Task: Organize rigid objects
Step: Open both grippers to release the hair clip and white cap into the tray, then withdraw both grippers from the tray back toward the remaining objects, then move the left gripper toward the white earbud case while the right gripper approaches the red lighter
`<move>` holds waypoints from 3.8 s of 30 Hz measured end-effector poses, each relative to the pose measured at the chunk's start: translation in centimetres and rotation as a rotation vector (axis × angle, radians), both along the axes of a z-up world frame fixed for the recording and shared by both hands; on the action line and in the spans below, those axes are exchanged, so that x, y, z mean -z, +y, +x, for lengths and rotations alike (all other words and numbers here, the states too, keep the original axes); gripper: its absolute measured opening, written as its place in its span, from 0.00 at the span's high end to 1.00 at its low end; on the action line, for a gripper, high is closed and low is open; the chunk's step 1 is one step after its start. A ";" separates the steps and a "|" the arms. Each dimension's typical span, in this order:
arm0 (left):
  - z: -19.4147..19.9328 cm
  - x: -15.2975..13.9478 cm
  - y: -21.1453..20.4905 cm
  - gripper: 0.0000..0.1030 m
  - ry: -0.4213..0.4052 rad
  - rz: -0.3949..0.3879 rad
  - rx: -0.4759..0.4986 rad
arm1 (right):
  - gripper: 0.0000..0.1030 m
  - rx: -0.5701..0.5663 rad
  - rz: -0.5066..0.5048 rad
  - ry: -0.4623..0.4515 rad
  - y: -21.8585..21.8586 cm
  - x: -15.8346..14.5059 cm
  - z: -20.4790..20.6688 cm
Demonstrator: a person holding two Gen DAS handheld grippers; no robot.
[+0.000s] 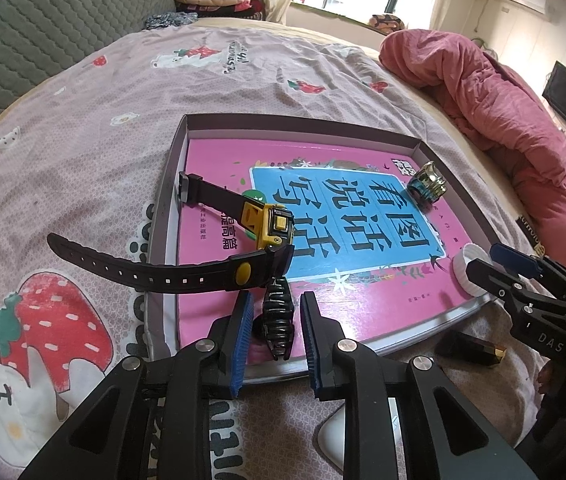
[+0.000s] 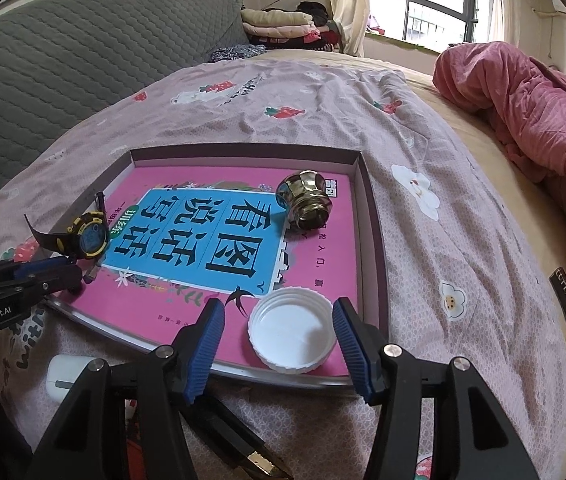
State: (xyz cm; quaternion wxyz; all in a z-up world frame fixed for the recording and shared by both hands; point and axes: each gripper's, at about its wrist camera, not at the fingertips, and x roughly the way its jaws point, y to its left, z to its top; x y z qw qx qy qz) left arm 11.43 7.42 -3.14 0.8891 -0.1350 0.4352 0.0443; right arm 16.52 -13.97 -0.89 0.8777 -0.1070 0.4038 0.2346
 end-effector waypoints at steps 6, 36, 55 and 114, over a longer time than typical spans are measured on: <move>-0.1 -0.2 -0.1 0.67 -0.004 -0.012 0.007 | 0.46 -0.007 0.005 -0.006 0.0 -0.1 -0.1; -1.8 -3.1 -0.3 0.35 -0.117 0.007 0.045 | 0.45 0.018 0.045 -0.074 -1.6 -1.8 -1.4; -3.6 -4.2 -0.7 0.33 -0.156 0.043 0.058 | 0.45 0.043 0.026 -0.109 -2.9 -2.5 -3.3; -8.8 -5.7 -4.9 0.27 -0.118 0.154 0.188 | 0.45 -0.028 0.067 -0.090 -2.4 -5.0 -10.1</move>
